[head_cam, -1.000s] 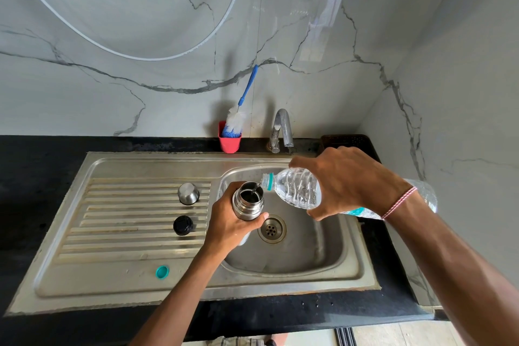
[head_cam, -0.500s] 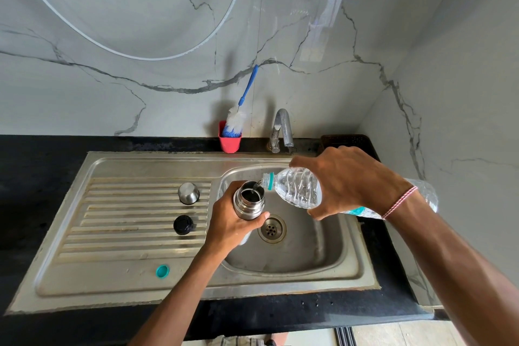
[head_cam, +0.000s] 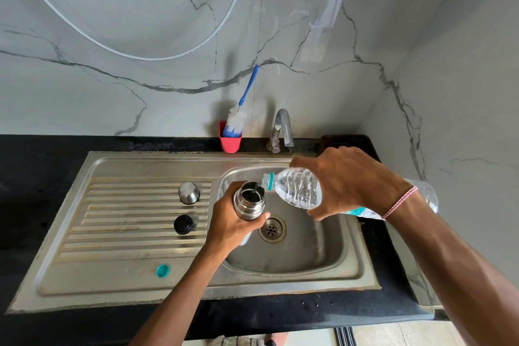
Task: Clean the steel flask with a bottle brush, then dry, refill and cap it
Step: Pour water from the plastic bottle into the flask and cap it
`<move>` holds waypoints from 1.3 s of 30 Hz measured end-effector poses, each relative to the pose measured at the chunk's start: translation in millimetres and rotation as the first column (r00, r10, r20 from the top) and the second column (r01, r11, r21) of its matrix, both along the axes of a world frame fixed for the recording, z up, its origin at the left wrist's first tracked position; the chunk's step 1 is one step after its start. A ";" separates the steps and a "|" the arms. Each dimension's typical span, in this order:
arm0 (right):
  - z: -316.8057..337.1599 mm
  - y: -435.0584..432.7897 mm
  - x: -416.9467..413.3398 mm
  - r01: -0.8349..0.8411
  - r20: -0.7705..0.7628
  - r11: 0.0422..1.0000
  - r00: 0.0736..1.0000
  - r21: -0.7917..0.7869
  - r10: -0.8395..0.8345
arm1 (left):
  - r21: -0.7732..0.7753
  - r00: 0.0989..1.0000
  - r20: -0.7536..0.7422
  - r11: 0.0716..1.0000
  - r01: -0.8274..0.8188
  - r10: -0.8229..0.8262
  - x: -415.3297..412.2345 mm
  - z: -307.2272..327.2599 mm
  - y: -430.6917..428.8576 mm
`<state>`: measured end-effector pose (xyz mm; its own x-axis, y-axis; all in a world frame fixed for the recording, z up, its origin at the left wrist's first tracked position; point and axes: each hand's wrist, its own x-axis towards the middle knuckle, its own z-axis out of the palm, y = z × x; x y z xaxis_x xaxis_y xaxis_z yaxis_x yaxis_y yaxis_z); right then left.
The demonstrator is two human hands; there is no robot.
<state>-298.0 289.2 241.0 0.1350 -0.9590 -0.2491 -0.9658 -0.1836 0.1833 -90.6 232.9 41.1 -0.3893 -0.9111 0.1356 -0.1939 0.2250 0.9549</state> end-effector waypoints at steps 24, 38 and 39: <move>-76.6 6.6 -2.3 0.117 0.445 0.985 0.894 -0.129 -0.048 | 0.043 0.999 -0.021 0.998 -0.040 0.041 7.8 3.9 1.3; -122.9 -10.5 35.1 0.288 0.786 0.925 0.618 -0.249 0.020 | 0.025 0.983 0.020 0.982 -0.185 0.185 45.9 13.7 0.9; -123.5 -14.0 40.8 0.292 0.805 0.922 0.592 -0.255 0.035 | 0.024 0.979 0.024 0.979 -0.201 0.200 51.6 14.2 -0.8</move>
